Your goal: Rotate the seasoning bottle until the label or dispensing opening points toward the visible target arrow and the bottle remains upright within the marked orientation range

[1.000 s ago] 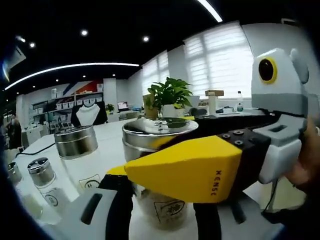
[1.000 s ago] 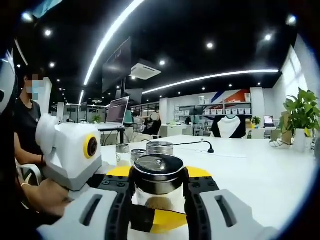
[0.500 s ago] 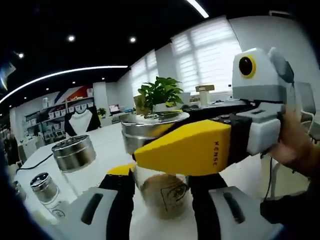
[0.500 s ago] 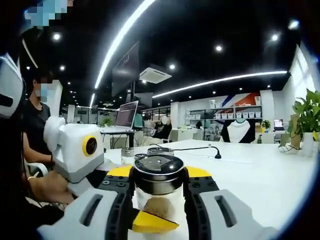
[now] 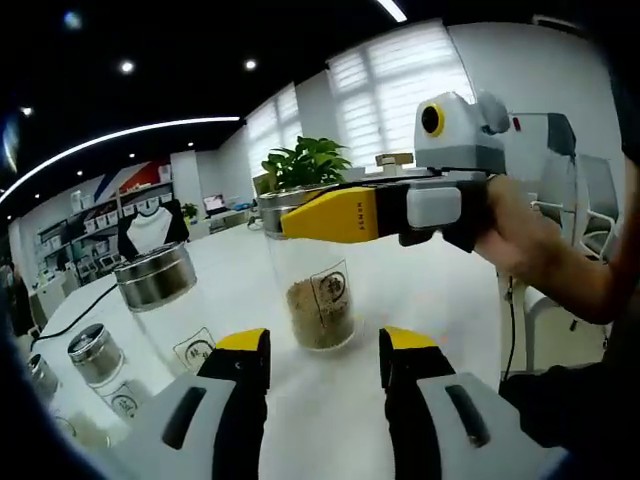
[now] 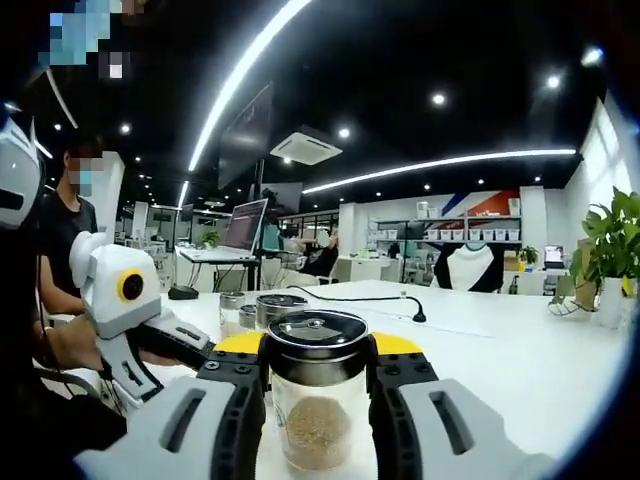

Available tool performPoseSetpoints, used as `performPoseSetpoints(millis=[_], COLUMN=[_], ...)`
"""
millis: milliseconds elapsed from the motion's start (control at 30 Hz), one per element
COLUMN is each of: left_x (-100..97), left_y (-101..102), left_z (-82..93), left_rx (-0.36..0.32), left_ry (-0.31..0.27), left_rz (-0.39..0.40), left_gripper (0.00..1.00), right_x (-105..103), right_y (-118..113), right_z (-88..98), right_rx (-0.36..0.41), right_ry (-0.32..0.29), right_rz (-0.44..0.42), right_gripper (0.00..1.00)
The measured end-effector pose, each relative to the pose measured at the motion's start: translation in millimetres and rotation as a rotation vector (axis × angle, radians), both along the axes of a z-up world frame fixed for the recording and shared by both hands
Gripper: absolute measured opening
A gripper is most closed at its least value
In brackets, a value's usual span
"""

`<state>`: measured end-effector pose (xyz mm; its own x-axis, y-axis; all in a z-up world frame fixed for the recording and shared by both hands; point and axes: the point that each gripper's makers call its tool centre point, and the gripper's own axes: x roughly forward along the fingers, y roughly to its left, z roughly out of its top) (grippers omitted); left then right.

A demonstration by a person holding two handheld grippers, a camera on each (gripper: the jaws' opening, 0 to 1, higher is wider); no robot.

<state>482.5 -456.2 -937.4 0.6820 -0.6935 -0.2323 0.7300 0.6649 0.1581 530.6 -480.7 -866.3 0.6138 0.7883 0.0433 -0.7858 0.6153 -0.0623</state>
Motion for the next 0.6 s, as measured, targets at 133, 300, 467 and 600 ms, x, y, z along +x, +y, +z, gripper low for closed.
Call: performPoseSetpoints(millis=[133,300,467,600], left_x=[-7.5,-11.3,-18.3,-20.3], left_y=[10.6,24.8,38.2,55.1], left_z=[5.2,15.7,17.2,18.3], left_rx=[-0.022,-0.068,-0.072,-0.065], left_ry=[0.002,-0.020,-0.005,-0.008], left_rz=[-0.004,0.029,0.027,0.057], left_gripper=[0.50,0.51,0.53,0.53], right_x=[9.6,18.4,24.2,27.4], right_y=[-1.8,1.3,3.5,3.2], right_z=[0.1,-2.5,-6.6,-6.8], right_rx=[-0.001,0.004,0.001,0.021], right_ry=[-0.001,0.011,0.025,0.040], right_rz=[0.013,0.030,0.038,0.050], right_gripper=[0.35,0.35,0.35,0.35])
